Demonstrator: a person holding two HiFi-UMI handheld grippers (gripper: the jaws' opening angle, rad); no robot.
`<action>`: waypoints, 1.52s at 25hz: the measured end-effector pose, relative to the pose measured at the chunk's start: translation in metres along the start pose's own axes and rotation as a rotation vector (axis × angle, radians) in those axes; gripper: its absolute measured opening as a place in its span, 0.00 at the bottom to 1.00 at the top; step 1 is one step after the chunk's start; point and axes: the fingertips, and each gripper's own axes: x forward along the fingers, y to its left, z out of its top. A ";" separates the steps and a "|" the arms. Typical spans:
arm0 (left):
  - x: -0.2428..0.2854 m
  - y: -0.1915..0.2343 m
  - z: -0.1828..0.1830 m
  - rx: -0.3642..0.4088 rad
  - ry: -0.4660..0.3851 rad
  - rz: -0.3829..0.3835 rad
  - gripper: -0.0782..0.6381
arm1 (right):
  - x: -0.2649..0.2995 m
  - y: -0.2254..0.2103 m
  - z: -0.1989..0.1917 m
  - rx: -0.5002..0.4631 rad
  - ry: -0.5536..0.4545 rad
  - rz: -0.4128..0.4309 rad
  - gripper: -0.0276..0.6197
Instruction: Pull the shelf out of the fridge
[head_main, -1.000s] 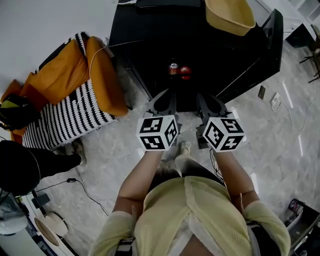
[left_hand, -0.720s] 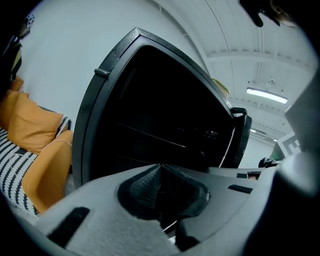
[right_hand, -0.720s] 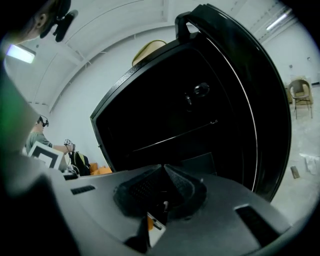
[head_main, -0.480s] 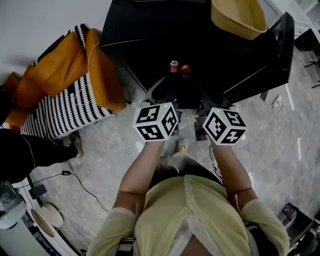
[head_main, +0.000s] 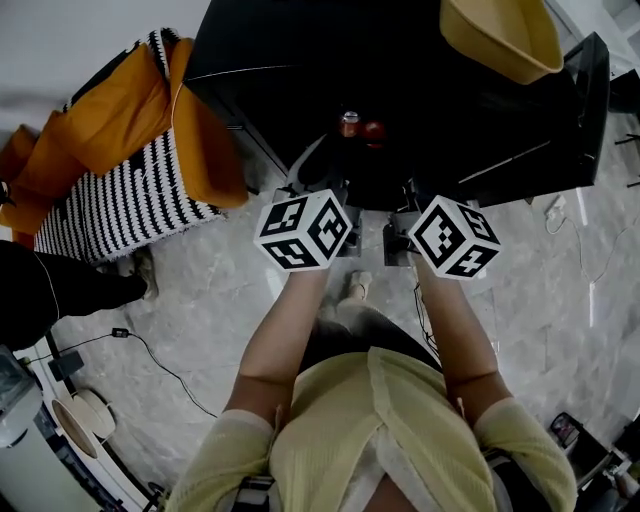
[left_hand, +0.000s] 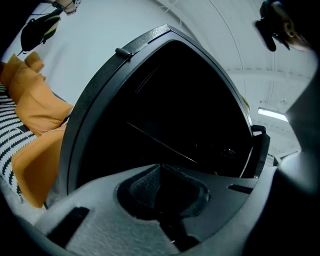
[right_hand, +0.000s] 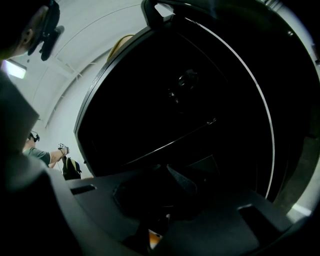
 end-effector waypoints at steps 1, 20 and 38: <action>0.002 0.001 0.002 -0.008 -0.009 -0.006 0.15 | 0.002 0.000 0.001 0.004 -0.005 -0.001 0.09; 0.010 0.008 0.020 -0.071 -0.132 -0.092 0.15 | 0.030 0.003 0.013 0.217 -0.096 0.056 0.23; -0.004 0.015 0.022 -0.058 -0.155 -0.073 0.15 | 0.066 0.000 0.039 0.308 -0.219 0.033 0.27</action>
